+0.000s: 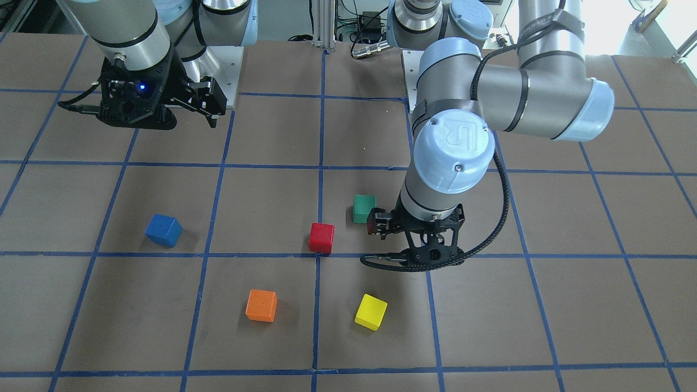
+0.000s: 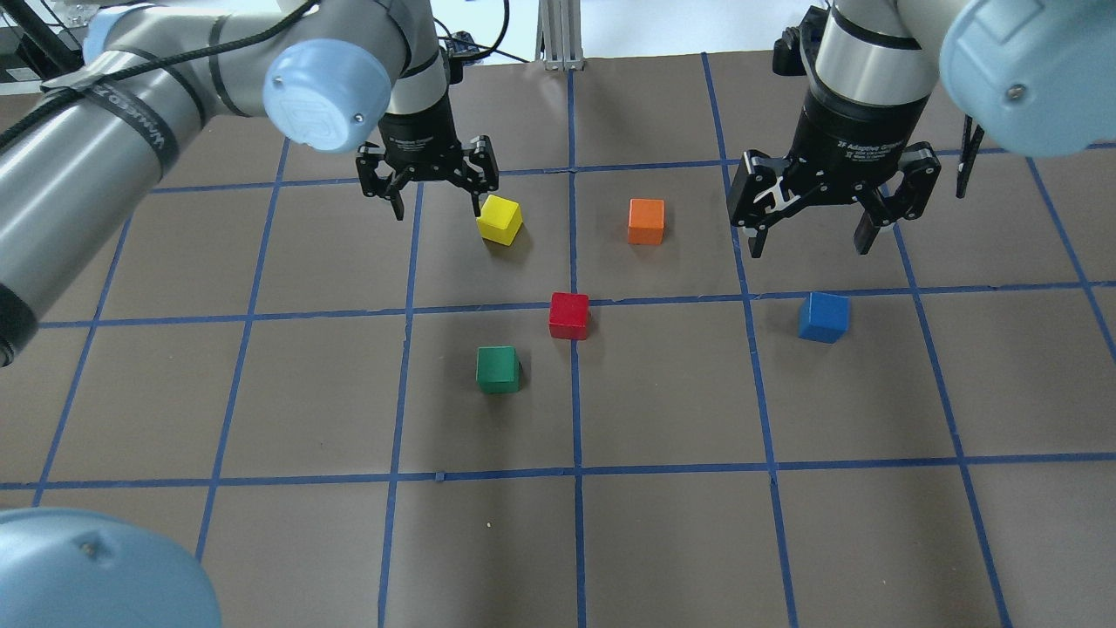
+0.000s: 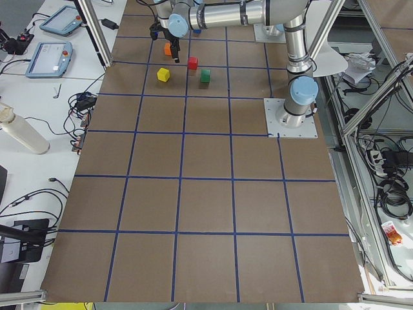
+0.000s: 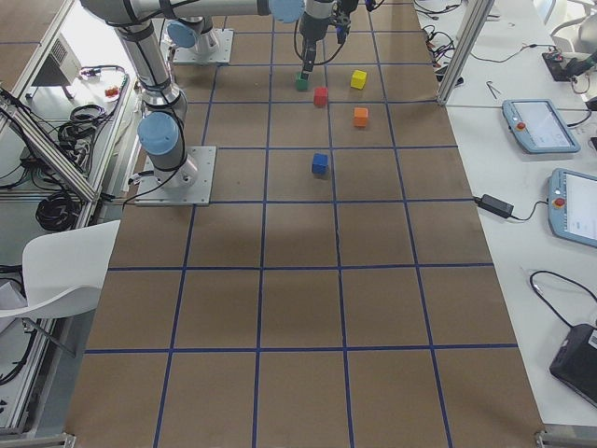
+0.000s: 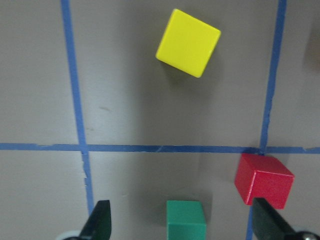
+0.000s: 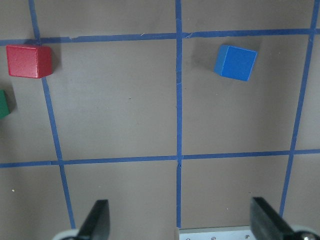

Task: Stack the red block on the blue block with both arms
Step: 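Move the right gripper over the red cube while the left gripper withdraws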

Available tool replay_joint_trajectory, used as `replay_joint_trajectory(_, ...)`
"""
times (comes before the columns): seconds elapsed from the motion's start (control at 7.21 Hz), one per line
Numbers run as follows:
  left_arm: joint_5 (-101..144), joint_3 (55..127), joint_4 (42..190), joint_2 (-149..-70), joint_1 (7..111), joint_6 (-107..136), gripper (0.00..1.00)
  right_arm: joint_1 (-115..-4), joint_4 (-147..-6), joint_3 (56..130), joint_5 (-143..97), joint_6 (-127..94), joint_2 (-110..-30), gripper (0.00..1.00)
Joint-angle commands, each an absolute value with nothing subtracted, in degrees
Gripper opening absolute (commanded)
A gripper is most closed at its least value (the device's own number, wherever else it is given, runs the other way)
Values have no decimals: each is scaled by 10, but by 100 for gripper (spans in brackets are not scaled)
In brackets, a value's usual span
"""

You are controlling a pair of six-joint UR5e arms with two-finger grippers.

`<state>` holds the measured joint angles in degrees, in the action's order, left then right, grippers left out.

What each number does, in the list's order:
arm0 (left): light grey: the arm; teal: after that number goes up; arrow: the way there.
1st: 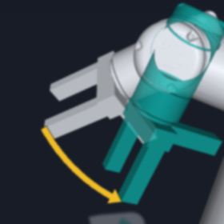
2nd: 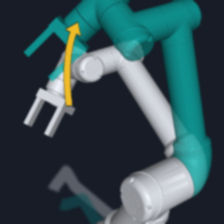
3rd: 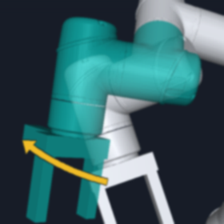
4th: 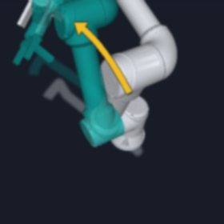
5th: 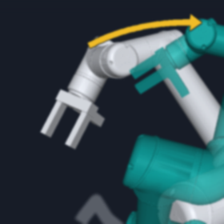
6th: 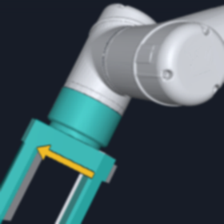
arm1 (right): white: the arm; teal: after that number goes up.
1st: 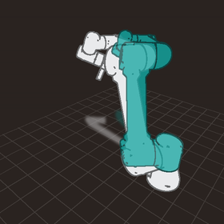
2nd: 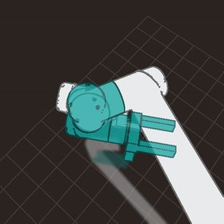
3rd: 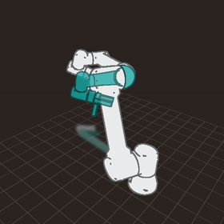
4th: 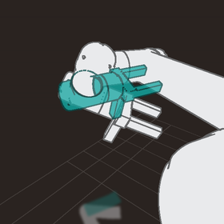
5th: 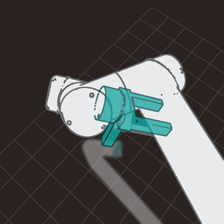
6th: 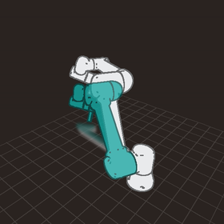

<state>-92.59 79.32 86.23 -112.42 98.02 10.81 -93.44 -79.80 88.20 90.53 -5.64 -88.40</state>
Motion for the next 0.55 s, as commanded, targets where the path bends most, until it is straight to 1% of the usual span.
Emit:
replay_joint_trajectory(0.0,-956,792,922,-1083,954,95,100,-937,-816,884,905,-83,-865,100)
replay_joint_trajectory(0.42,-952,809,974,-1035,944,26,100,-953,-827,886,904,-87,-842,100)
